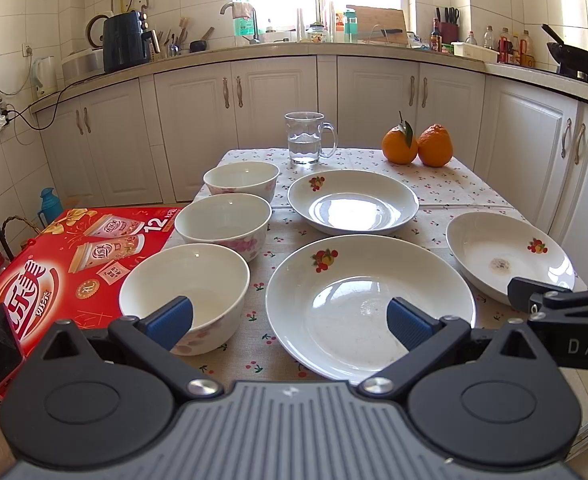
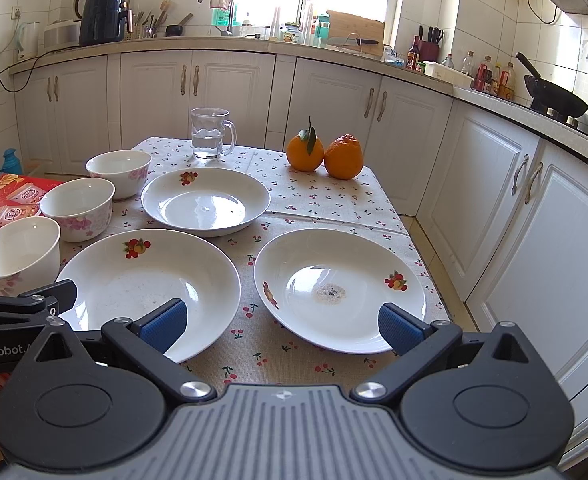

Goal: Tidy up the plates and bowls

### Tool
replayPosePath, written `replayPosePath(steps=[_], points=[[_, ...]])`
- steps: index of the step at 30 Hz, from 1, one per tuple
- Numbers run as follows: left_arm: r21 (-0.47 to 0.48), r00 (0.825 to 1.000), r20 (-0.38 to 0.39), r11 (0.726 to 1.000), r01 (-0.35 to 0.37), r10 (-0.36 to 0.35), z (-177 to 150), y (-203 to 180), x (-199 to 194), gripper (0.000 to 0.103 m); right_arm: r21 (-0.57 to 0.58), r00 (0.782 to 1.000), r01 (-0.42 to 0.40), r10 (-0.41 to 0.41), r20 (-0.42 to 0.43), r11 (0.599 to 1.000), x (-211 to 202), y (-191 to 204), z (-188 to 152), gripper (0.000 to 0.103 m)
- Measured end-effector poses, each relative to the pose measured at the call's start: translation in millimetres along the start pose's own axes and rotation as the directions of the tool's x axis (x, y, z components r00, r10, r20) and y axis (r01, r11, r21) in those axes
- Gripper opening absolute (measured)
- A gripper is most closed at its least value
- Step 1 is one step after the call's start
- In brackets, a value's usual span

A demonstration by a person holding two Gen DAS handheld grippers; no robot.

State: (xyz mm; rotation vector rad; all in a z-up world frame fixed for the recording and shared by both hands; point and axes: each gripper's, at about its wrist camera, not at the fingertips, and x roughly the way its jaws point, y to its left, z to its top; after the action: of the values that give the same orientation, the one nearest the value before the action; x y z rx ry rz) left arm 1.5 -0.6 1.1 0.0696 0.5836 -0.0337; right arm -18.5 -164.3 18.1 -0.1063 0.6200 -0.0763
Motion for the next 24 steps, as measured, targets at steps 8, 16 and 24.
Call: replayPosePath(steps=[8,16,24], points=[[0.0,1.0,0.001,1.0,0.0,0.0,-0.1,0.1,-0.1,0.102,-0.001,1.0,0.0,0.0,0.0,1.0,0.0,0.3,0.0,0.103],[0.002,1.0,0.003,1.0,0.002,-0.002,0.3,0.3,-2.2,0.102,-0.001,1.0,0.002,-0.002,0.001,1.0,-0.5,-0.1,0.2,0.103],[0.014,1.0,0.005,1.0,0.009,-0.009,3.7,-3.5,-1.0,0.102,0.004,1.0,0.001,-0.001,0.002,1.0,0.2,-3.5,0.3,0.103]])
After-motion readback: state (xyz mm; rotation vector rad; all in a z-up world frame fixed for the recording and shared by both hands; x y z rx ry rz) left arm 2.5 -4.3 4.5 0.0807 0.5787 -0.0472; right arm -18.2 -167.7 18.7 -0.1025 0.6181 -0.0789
